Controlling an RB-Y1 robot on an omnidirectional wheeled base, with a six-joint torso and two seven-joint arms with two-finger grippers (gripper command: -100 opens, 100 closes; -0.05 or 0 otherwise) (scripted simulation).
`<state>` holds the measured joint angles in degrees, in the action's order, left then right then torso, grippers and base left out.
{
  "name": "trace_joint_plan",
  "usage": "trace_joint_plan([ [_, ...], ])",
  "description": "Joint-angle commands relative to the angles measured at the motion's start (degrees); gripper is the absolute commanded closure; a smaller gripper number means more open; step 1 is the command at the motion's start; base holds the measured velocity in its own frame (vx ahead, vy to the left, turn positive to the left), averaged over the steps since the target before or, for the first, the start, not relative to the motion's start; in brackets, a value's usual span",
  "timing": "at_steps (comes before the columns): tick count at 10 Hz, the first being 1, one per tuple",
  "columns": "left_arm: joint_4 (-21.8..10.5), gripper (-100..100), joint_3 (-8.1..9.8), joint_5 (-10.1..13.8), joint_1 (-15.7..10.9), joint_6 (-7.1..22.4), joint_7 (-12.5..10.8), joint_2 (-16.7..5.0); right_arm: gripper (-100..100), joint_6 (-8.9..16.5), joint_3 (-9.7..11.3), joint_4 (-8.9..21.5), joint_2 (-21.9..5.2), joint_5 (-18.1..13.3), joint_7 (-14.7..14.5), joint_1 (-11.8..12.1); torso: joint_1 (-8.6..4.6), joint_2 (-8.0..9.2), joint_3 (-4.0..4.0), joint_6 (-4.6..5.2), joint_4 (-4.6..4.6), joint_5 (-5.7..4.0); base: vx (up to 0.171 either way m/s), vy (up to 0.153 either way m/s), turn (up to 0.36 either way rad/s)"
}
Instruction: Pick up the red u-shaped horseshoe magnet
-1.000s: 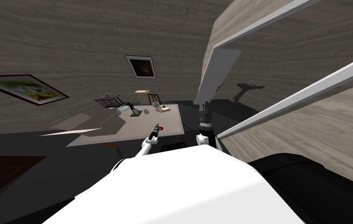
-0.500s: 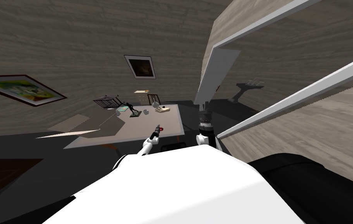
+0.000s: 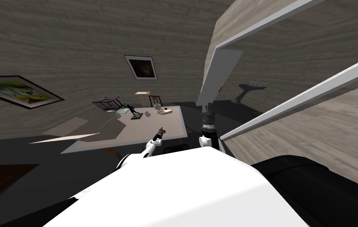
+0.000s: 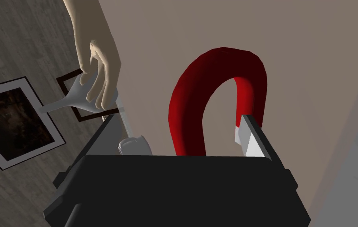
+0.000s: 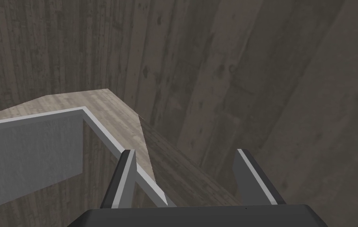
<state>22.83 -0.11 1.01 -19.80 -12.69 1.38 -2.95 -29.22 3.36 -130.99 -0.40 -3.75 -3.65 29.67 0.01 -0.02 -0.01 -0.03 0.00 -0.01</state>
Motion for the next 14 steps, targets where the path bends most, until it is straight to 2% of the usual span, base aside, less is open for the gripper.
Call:
trace_joint_plan([
  [1,-0.27,-100,-0.01,-0.12,1.61,-1.81,0.16,0.09,0,0.00,0.00,0.00,0.00,0.00,0.00,0.00,0.00,0.00,0.00,0.00,0.00,0.00,0.095,0.005,-0.038],
  [3,-0.41,-100,-0.02,-0.17,2.41,-2.72,0.24,0.13,0,0.00,0.00,0.00,0.00,0.00,0.00,0.01,-0.03,-0.35,-0.20,0.00,-0.07,-0.01,0.120,-0.012,-0.013],
  [4,0.39,-100,0.04,-0.18,2.36,-1.75,0.35,0.21,0,0.00,0.00,0.00,0.00,0.00,0.00,0.01,-0.07,-0.40,-0.22,0.00,-0.08,-0.01,0.055,-0.007,0.000],
  [5,0.36,100,0.05,-0.18,2.40,-1.94,0.37,0.22,0,0.00,0.00,0.00,0.00,0.00,0.00,0.01,-0.05,-0.23,-0.14,0.00,-0.06,-0.01,0.009,-0.001,0.001],
  [9,0.38,100,0.07,-0.16,2.37,-1.93,0.33,0.23,0,0.00,0.00,0.00,0.00,0.00,0.00,0.00,-0.03,0.04,0.02,0.01,0.00,-0.02,0.000,0.000,0.000],
  [10,0.38,0,0.07,-0.16,2.37,-1.93,0.33,0.23,0,0.00,0.00,0.00,0.00,0.00,0.00,0.00,-0.03,0.05,0.02,0.01,0.00,-0.02,0.000,0.000,0.000],
  [11,-0.09,100,0.00,-0.04,0.54,-0.60,0.05,0.03,0,0.00,0.00,0.00,0.00,0.00,0.00,0.00,-0.03,0.05,0.02,0.01,0.00,-0.02,-0.116,0.003,0.030],
  [13,0.70,100,-0.15,-0.09,1.01,-0.35,-0.08,-0.01,0,0.00,0.00,0.00,0.00,0.00,0.00,-0.02,-0.01,0.55,0.28,-0.01,0.05,-0.03,-0.102,0.006,0.009],
  [14,0.35,0,-0.10,-0.07,0.92,-0.49,-0.04,0.01,0,0.00,0.00,0.00,0.00,0.00,0.00,-0.01,-0.03,0.37,0.21,-0.01,0.06,-0.04,-0.012,0.001,0.001],
])
